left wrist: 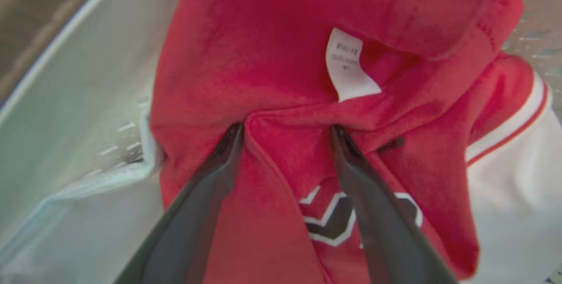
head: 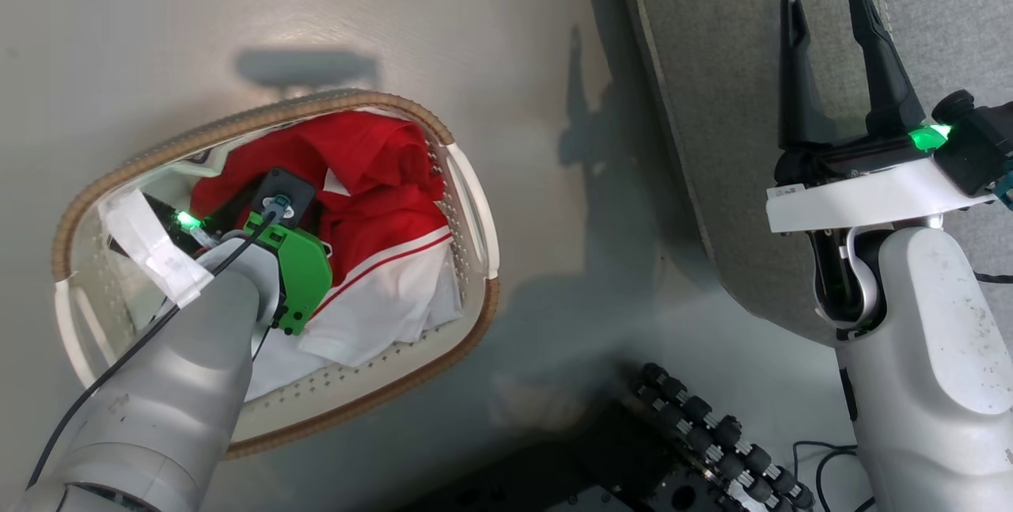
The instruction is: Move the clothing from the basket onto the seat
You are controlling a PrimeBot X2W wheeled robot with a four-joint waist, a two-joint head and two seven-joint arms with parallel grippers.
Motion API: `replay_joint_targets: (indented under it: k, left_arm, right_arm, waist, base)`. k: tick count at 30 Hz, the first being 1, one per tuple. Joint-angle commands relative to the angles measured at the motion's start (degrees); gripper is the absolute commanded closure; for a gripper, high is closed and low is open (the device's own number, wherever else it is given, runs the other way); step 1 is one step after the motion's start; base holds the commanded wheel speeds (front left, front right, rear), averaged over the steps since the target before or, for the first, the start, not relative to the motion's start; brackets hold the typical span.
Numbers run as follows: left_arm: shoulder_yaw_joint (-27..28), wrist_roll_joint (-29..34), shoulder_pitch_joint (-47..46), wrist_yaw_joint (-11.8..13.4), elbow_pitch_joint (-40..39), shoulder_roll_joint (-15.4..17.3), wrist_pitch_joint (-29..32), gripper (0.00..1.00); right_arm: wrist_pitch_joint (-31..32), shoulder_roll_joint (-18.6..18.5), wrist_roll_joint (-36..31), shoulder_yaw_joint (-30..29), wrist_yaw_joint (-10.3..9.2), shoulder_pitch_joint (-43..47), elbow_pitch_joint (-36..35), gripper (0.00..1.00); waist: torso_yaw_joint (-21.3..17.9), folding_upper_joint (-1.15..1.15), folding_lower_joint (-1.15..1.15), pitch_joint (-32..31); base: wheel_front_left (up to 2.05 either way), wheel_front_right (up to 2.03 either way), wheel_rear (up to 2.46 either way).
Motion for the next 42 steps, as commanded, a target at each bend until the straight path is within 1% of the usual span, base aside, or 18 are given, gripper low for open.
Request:
replay_joint_targets:
  k: [1, 2, 3, 4, 5, 6, 7, 15, 21, 24, 34, 39, 42]
  left_arm:
    - [-0.1, -0.2, -0.6, 0.1, 0.3, 0.4, 0.4, 0.0]
    - [0.0, -0.4, -0.3, 0.0, 0.4, 0.3, 0.5, 0.0]
    - [0.0, -0.8, 0.0, -0.1, 0.5, 0.2, 0.8, 0.16]
    - [0.0, -0.9, 0.4, -0.2, 0.5, 0.0, 0.7, 0.58]
    - [-0.1, -1.0, 0.7, -0.2, 0.6, -0.1, 0.4, 0.75]
    - [-0.1, -1.2, 1.0, -0.3, 0.6, -0.3, -0.1, 0.96]
    - [-0.1, -1.4, 1.3, -0.4, 0.6, -0.5, -0.4, 1.0]
    - [-0.6, -2.6, 4.0, -1.3, -0.7, -2.1, -4.5, 1.0]
    - [-0.7, -3.5, 7.1, -1.7, -4.8, -3.0, -6.0, 1.0]
    - [-0.1, -4.2, 9.2, -1.8, -9.4, -3.2, -6.1, 1.0]
    - [2.8, -4.1, 18.4, -0.8, -25.5, -1.0, -6.1, 1.0]
    - [5.0, -3.8, 20.4, -0.3, -32.0, 0.1, -6.1, 1.0]
    - [5.3, -3.1, 20.5, -0.4, -34.9, 0.6, -6.1, 1.0]
  right_arm:
    - [-0.1, -0.1, 0.3, 0.2, -0.08, -0.8, 0.1, 0.0]
    - [-0.1, -0.1, 0.5, 0.2, -0.08, -0.8, 0.1, 0.0]
    - [-0.1, -0.1, 0.6, 0.3, -0.08, -0.7, 0.2, 0.0]
    - [-0.1, -0.1, 0.7, 0.3, -0.08, -0.6, 0.3, 0.0]
    - [-0.1, -0.1, 0.7, 0.3, -0.08, -0.5, 0.4, 0.0]
    - [-0.1, -0.1, 0.7, 0.2, -0.08, -0.3, 0.5, 0.0]
    - [-0.1, -0.1, 0.7, 0.0, -0.08, -0.1, 0.7, 0.0]
    - [-0.1, -0.1, -1.0, -1.2, -0.08, 0.7, 1.6, 0.0]
    - [-0.1, -0.1, -2.9, -2.3, -0.08, 2.1, 2.6, 0.0]
    - [-0.1, -0.1, -4.3, -3.1, -0.08, 3.1, 3.3, 0.0]
    - [-0.1, -0.1, -8.3, -5.5, -0.08, 8.4, 5.9, 0.0]
    - [-0.1, -0.2, -9.8, -6.2, -0.08, 11.2, 7.0, 0.0]
    - [-0.1, -0.2, -10.5, -6.1, -0.08, 12.7, 7.7, 0.0]
  waist:
    - [-1.2, 0.0, -0.01, 1.1]
    - [-1.3, 0.0, -0.01, 1.2]
    - [-1.3, 0.0, -0.01, 1.1]
    - [-1.3, 0.0, -0.01, 1.0]
    - [-1.3, 0.0, -0.01, 0.9]
    - [-1.2, 0.0, -0.01, 0.6]
    - [-1.1, 0.0, -0.01, 0.4]
    - [1.6, 0.0, -0.01, -3.8]
    - [4.7, 0.0, -0.01, -9.2]
    - [6.4, 0.0, -0.01, -12.7]
    - [11.2, 0.0, -0.01, -25.8]
    - [13.0, 0.0, -0.01, -31.6]
    - [13.7, 0.0, -0.01, -34.8]
  base:
    - [0.0, 0.0, 0.0]
    - [0.0, 0.0, 0.0]
    - [0.0, 0.0, 0.0]
    - [0.0, 0.0, 0.0]
    - [0.0, 0.0, 0.0]
    - [0.0, 0.0, 0.0]
    - [0.0, 0.0, 0.0]
    - [0.0, 0.0, 0.0]
    - [0.0, 0.0, 0.0]
    - [0.0, 0.0, 0.0]
    - [0.0, 0.0, 0.0]
    - [0.0, 0.0, 0.0]
    - [0.0, 0.0, 0.0]
